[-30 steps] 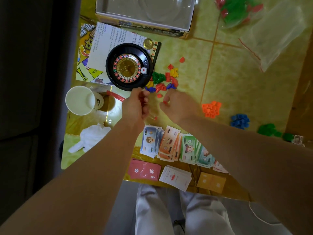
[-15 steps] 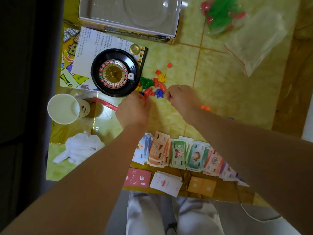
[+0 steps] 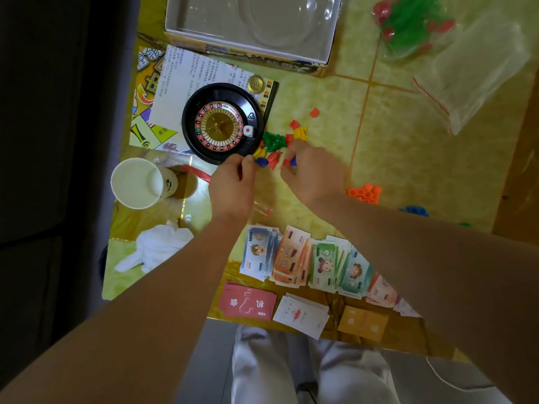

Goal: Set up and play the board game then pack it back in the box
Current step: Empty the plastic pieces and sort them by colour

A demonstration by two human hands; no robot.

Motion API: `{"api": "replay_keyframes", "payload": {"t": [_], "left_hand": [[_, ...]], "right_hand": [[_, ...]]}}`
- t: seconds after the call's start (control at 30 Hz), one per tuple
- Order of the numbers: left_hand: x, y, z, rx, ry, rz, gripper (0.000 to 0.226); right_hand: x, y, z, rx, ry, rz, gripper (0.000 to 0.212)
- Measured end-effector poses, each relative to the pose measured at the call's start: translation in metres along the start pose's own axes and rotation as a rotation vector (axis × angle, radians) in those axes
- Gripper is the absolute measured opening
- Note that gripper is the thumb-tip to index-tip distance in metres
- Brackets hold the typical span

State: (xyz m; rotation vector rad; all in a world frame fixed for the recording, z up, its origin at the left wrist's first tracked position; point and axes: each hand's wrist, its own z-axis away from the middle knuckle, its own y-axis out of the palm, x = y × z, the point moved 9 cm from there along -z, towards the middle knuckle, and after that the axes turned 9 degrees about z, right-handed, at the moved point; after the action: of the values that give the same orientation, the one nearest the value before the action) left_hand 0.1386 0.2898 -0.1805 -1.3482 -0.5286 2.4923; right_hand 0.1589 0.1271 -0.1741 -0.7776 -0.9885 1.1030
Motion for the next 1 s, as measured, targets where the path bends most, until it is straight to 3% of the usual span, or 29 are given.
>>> {"api": "replay_keyframes", "payload": {"t": [0.1, 0.4, 0.53, 0.7, 0.8, 1.0], "left_hand": [[-0.004, 0.001, -0.005, 0.009, -0.006, -0.023, 0.026], [-0.016, -0.013, -0.011, -0.086, -0.001, -0.139, 0.033], [-0.018, -0.027, -0.015, -0.170, -0.014, -0.216, 0.029], [-0.025, -0.030, -0.017, -0.199, -0.022, -0.119, 0.023], [-0.037, -0.017, -0.020, -0.148, 0.026, -0.089, 0.020], [-0.051, 0.000, -0.034, -0.092, 0.075, -0.303, 0.027]], "right_hand": [[-0.009, -0.007, 0.001, 0.023, 0.075, -0.067, 0.021], [-0.013, -0.009, -0.009, 0.063, 0.103, -0.314, 0.043], [-0.014, -0.007, -0.013, 0.087, 0.156, -0.436, 0.038], [-0.027, -0.001, -0.017, 0.127, 0.423, -0.930, 0.035], [-0.033, -0.001, -0.018, 0.190, 0.508, -1.102, 0.037], [-0.047, -0.002, -0.028, 0.179, 0.504, -0.993, 0.040]]}}
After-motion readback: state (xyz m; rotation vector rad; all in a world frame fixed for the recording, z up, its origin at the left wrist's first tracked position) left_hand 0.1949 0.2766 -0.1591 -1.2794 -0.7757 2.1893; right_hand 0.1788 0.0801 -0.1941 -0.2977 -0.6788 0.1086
